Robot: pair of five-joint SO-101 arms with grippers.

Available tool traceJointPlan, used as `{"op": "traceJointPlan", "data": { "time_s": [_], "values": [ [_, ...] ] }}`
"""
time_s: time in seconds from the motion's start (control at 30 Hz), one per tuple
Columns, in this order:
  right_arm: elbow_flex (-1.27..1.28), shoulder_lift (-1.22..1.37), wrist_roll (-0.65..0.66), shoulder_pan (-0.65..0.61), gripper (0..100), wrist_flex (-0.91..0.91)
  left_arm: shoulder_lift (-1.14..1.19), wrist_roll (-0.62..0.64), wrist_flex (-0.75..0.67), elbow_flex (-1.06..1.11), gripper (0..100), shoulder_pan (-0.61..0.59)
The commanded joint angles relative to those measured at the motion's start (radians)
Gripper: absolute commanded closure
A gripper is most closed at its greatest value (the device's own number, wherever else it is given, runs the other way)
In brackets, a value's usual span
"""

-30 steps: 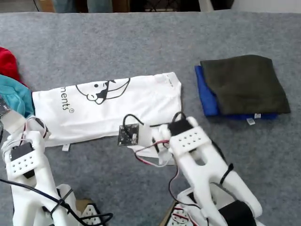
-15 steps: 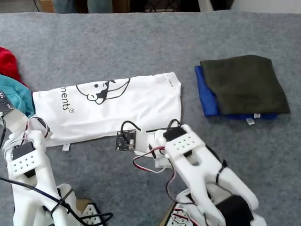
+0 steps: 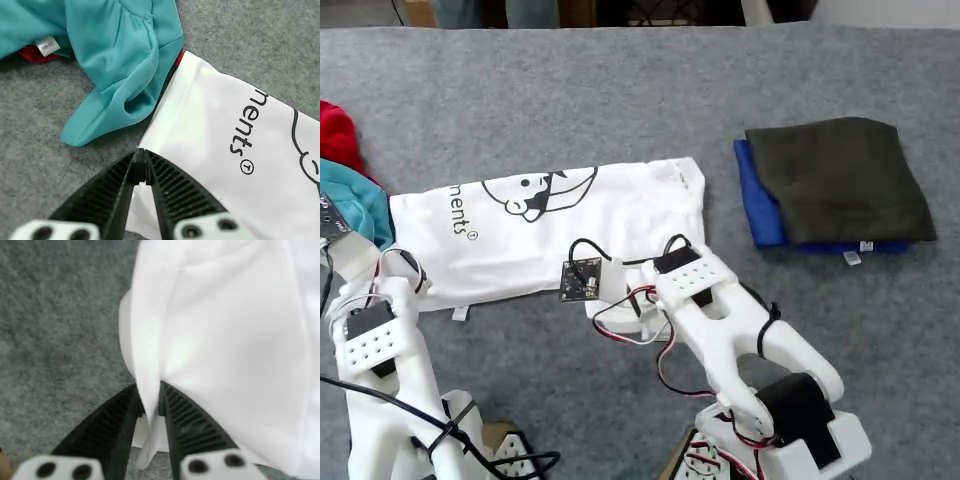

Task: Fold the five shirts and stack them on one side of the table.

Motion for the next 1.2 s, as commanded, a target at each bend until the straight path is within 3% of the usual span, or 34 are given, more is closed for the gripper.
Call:
{"op": "traceJointPlan", "data": {
  "time_s": [0.0,0.13,0.27,0.57,0.9,1.17],
  "values": [
    [-0.062,0.024,-0.006,0.068,98.5,0.038,-0.011,-0.006,-0.014,-0.004,97,0.004],
    [-0.303,0.025,-0.002,0.100,98.5,0.250,-0.011,-0.006,-0.014,-0.004,97,0.004],
    [-0.538,0.108,0.005,0.100,98.5,0.347,-0.011,-0.006,-0.014,-0.004,97,0.004],
    [-1.132,0.572,0.130,0.115,98.4,0.539,-0.011,-0.008,-0.014,-0.004,97,0.004],
    [-1.742,0.992,0.140,0.100,97.9,0.707,-0.011,-0.008,-0.014,-0.004,97,0.004],
    [-2.035,1.104,0.083,0.126,76.1,0.802,-0.011,-0.008,-0.014,-0.004,97,0.004]
  ]
}}
